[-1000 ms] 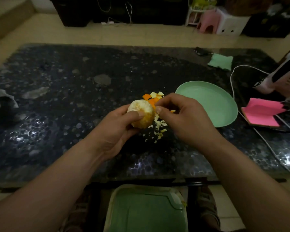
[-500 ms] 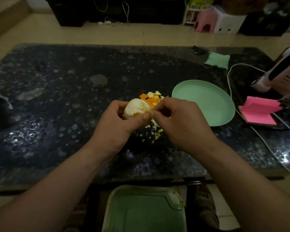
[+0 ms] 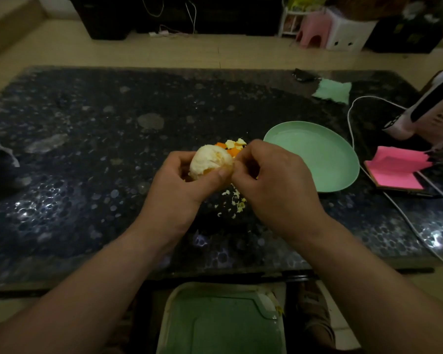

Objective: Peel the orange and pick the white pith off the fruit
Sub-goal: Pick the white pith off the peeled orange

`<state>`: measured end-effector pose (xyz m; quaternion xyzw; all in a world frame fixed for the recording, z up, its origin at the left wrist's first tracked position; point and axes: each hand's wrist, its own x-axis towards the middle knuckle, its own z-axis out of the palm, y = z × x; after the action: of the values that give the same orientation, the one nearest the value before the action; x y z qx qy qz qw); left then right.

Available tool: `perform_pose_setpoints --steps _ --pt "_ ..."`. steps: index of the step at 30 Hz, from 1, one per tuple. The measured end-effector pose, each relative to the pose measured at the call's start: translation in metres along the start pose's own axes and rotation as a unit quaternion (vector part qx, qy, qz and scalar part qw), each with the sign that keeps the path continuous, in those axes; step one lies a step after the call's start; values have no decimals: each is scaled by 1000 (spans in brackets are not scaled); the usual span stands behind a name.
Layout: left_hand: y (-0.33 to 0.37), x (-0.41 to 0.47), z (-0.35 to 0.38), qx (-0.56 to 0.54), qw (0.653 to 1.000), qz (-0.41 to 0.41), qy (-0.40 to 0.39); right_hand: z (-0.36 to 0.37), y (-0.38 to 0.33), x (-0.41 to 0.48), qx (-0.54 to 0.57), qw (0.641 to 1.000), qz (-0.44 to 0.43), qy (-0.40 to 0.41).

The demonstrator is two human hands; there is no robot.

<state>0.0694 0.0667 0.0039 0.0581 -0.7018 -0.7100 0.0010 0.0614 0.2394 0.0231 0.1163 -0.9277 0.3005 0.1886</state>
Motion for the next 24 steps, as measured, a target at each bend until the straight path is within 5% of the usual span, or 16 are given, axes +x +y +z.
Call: perform_pose_setpoints --steps 5,15,24 --pt "-1 5 -2 -53 998 -24 -14 -7 4 3 108 991 60 -56" --pt "-2 3 -6 -40 999 -12 -15 0 -1 0 40 999 -7 -30" --pt "4 9 -12 -190 976 -70 -74 -8 -3 4 203 976 67 -51"
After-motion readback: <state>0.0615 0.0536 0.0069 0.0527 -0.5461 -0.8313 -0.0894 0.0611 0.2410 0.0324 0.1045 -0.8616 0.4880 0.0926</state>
